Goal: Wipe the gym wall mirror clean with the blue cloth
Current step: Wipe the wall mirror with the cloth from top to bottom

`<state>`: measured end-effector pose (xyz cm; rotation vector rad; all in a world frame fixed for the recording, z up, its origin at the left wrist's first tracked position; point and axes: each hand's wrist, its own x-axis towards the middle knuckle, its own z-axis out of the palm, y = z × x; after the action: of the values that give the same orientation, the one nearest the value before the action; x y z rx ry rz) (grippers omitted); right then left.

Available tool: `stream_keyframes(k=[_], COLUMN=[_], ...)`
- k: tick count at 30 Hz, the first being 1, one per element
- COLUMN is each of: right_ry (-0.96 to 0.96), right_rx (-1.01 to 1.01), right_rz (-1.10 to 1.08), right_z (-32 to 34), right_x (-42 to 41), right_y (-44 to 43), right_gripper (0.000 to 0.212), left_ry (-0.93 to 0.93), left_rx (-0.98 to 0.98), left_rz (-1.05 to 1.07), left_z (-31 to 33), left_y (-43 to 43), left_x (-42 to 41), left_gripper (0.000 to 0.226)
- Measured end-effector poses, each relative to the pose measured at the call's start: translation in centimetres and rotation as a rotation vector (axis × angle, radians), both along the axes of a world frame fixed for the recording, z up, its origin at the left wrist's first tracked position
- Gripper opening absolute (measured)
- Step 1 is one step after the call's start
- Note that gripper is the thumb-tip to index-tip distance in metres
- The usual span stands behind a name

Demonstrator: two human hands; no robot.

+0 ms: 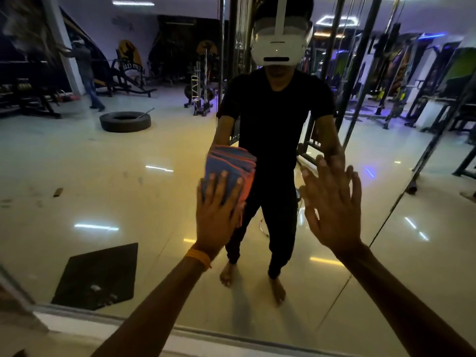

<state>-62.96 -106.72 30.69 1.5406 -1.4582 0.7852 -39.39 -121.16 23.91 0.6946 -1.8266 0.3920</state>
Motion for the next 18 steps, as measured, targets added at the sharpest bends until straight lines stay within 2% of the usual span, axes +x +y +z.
stream_keyframes(k=[2,6,8,11,12,13,16,18], right_ry=[0.045,0.143,0.152,0.156,0.161,0.176,0.188,0.191], right_rx=[0.008,0.017,0.009,0.027,0.031,0.029,0.033,0.022], right_rz=[0.002,-0.043,-0.036,-0.016,-0.002,0.004,0.027,0.035], right_z=[0.2,-0.3,-0.6,-0.6,-0.6,-0.6,-0.7,-0.7], right_x=[-1.3,-2.3,-2.4,-2.9,-3.0,-3.1,-3.2,-3.2], right_y=[-0.3,-1.1,-1.3,-1.4,-1.4,-1.3,-1.0,-1.1], right_gripper=[0.06,0.066,0.066,0.066,0.064,0.063,0.064,0.064], left_ry=[0.191,0.42,0.408,0.248,0.312,0.455,0.964,1.081], left_rx=[0.164,0.318,0.386,0.423,0.455,0.486,0.617,0.619], left_rz=[0.02,0.03,-0.007,-0.096,-0.123,-0.13,0.075,0.222], left_z=[0.3,1.2,0.5,-2.5,-2.5,-1.7,2.6,4.3], left_y=[0.0,2.1,4.5,8.3,8.4,7.5,0.9,-2.1], left_x=[0.4,-2.9,-5.6,-8.5,-8.2,-7.3,-2.8,-0.9], left_gripper=[0.065,0.063,0.065,0.064,0.063,0.063,0.064,0.059])
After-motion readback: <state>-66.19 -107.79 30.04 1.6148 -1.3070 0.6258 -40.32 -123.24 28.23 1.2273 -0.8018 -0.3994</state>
